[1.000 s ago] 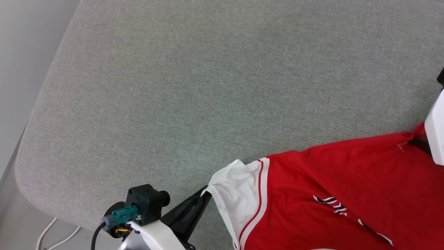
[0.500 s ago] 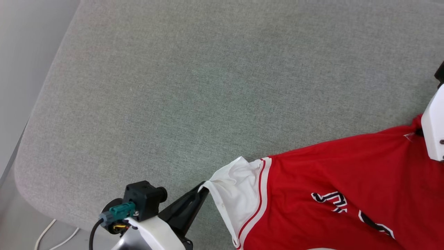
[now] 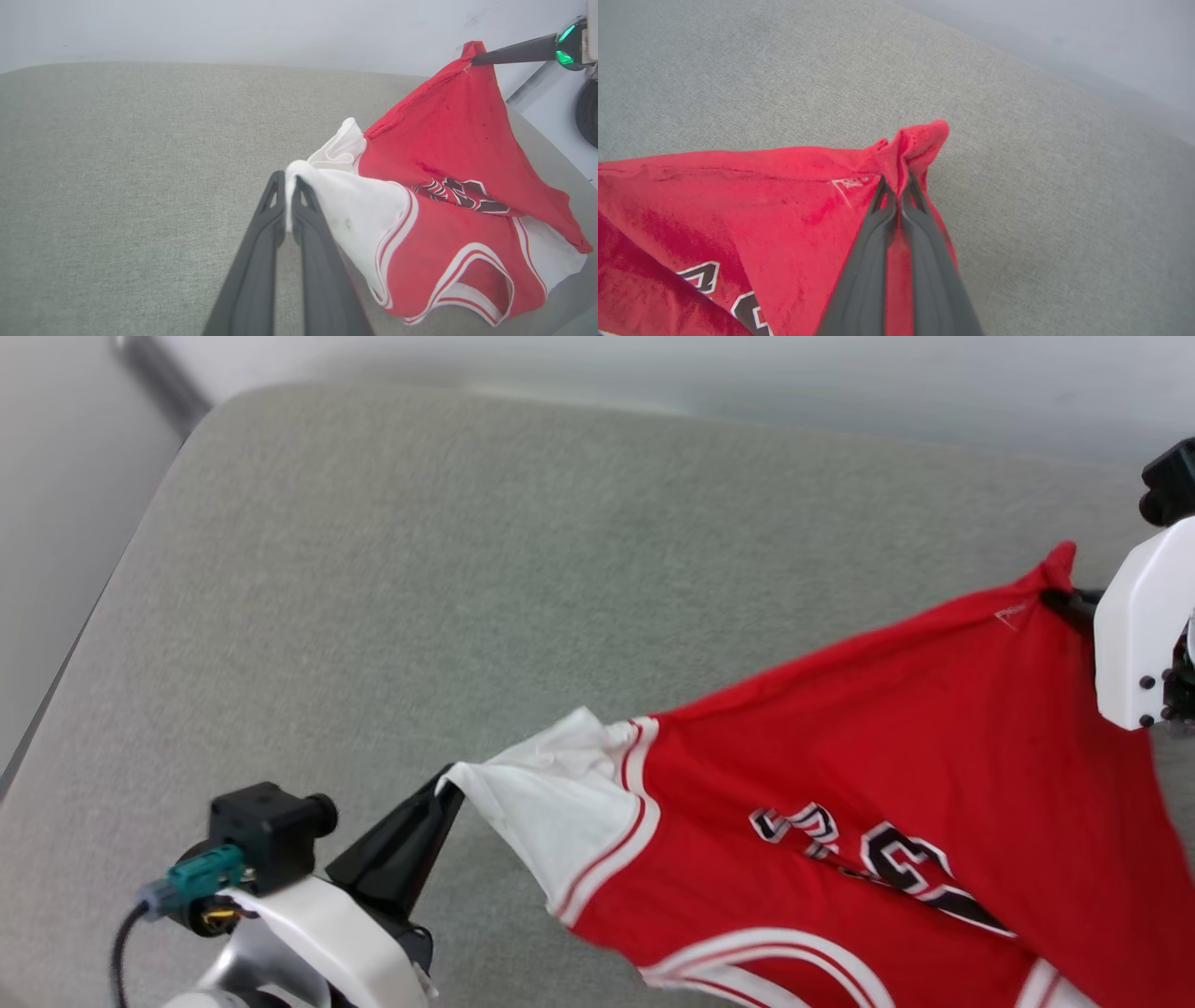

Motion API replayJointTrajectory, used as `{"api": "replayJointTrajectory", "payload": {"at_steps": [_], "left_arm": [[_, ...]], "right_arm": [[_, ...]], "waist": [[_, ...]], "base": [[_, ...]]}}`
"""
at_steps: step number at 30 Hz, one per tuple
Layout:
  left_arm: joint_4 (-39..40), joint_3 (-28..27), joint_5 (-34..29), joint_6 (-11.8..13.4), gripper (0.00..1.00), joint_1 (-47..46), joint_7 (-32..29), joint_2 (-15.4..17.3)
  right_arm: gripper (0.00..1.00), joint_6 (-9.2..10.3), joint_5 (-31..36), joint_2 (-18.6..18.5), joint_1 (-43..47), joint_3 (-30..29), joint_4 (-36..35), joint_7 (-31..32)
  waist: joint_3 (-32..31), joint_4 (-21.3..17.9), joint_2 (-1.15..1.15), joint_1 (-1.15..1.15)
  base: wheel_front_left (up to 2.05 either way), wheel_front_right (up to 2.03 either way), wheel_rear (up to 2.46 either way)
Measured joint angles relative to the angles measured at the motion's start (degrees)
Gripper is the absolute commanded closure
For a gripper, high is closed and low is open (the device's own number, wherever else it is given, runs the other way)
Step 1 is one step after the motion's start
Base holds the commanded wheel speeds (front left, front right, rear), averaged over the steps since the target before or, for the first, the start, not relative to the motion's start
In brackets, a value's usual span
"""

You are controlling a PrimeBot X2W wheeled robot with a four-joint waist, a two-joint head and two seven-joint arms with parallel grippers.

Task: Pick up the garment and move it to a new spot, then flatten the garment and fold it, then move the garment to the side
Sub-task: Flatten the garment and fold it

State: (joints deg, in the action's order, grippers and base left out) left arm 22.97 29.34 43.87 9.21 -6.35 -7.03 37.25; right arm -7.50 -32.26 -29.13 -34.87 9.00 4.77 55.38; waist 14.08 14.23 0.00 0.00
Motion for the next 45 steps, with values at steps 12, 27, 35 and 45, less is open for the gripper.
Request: {"api": "replayJointTrajectory", "payload": {"at_steps": [12, 27, 35, 45], "left_arm": [[4.42, -10.13, 1.43, 1.94, 1.0, -1.01, 2.87, 5.55], [9.91, -20.06, -1.45, 4.16, 1.0, -17.67, 5.81, 7.84], [8.75, -21.91, -2.64, 5.11, 1.0, -30.02, 3.9, 8.93], [-1.35, -19.79, -3.08, 0.8, 1.0, -47.62, 1.05, 9.91]], "right_arm": [[1.0, 0.0, -2.08, 3.86, -0.15, -1.9, -10.65, -4.14], [1.0, 0.0, -1.51, 7.71, -4.27, -4.03, -20.54, -11.6], [1.0, 0.0, -0.92, 8.78, -7.28, -6.58, -22.13, -14.11], [1.0, 0.0, 1.32, 8.65, -15.58, -8.33, -19.18, -18.16]], "waist": [[-8.05, -8.54, 0.0, 0.0], [-10.45, -16.78, 0.0, 0.0], [-7.3, -18.8, 0.0, 0.0], [-0.37, -19.84, 0.0, 0.0]], "base": [[0.0, 0.0, 0.0], [0.0, 0.0, 0.0], [0.0, 0.0, 0.0], [0.0, 0.0, 0.0]]}}
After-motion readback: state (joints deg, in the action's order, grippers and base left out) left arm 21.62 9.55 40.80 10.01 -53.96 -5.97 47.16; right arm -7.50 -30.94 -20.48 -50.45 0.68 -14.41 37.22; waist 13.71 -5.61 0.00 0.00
